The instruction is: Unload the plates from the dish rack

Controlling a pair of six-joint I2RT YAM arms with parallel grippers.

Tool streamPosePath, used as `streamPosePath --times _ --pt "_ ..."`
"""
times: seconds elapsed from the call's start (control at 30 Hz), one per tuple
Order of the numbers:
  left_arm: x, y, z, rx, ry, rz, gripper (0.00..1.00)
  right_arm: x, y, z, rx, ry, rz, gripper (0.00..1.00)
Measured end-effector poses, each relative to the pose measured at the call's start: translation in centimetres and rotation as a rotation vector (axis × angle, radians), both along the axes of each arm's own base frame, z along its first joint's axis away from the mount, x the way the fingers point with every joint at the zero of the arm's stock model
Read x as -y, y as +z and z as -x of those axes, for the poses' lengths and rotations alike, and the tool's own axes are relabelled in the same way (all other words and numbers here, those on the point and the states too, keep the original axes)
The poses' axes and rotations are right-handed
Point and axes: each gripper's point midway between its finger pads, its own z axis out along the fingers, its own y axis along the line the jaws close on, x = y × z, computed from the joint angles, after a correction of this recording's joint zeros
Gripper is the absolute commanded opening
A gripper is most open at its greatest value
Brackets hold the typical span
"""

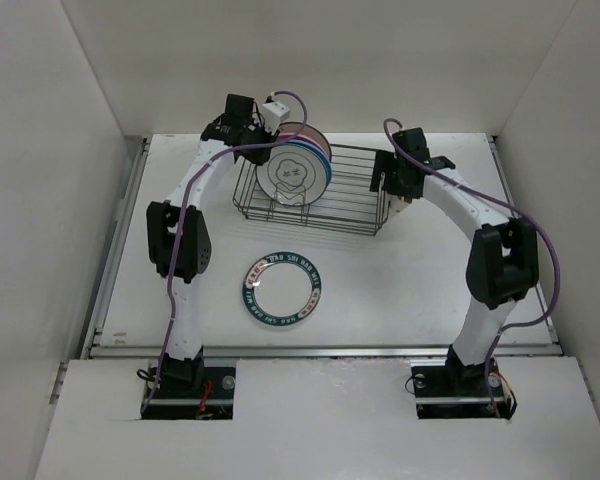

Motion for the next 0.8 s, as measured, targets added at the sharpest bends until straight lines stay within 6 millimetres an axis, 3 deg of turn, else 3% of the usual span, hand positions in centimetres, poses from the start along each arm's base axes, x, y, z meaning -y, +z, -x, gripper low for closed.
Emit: streamPosePath --times 0.13,0.2,0.27,0.3,0.43,0.53,0.6,0.67,0.8 --pt "0.0 -0.1 0.2 -0.010 0.002 0.001 0.03 -0.8 -2.2 -0.4 -0.041 0.024 0.009 0.64" --pt "-0.1 -0.1 0.2 -0.018 0.008 -0.001 0.17 -0.7 -2.4 -1.0 -0.042 0.027 0.025 0.56" --pt "-0.2 -0.2 0.3 -0.028 0.022 -0.004 0.27 -0.4 -2.2 -2.0 -0.027 0.024 0.040 0.55" --pt "-0.3 -0.2 0.4 -0.039 0.035 -0.004 0.37 -0.3 -1.8 -2.7 -0.013 0.021 0.047 0.55" --pt "-1.1 -0.3 1.2 -0.091 0.087 -0.002 0.55 0.1 0.3 -5.0 0.053 0.027 0.074 0.55" --pt "-1.5 -0.2 1.6 -0.117 0.115 0.005 0.57 0.1 2.1 -6.6 0.109 0.037 0.084 0.54" --pt "-2.0 -0.1 1.7 -0.133 0.143 0.019 0.58 0.0 3.0 -7.2 0.139 0.047 0.086 0.60" --pt "-2.7 0.1 1.7 -0.145 0.178 0.033 0.59 -0.1 3.3 -7.4 0.149 0.061 0.088 0.68" --pt "-5.2 0.7 1.5 -0.160 0.283 0.066 0.60 -0.3 3.2 -7.3 0.145 0.080 0.090 0.69"
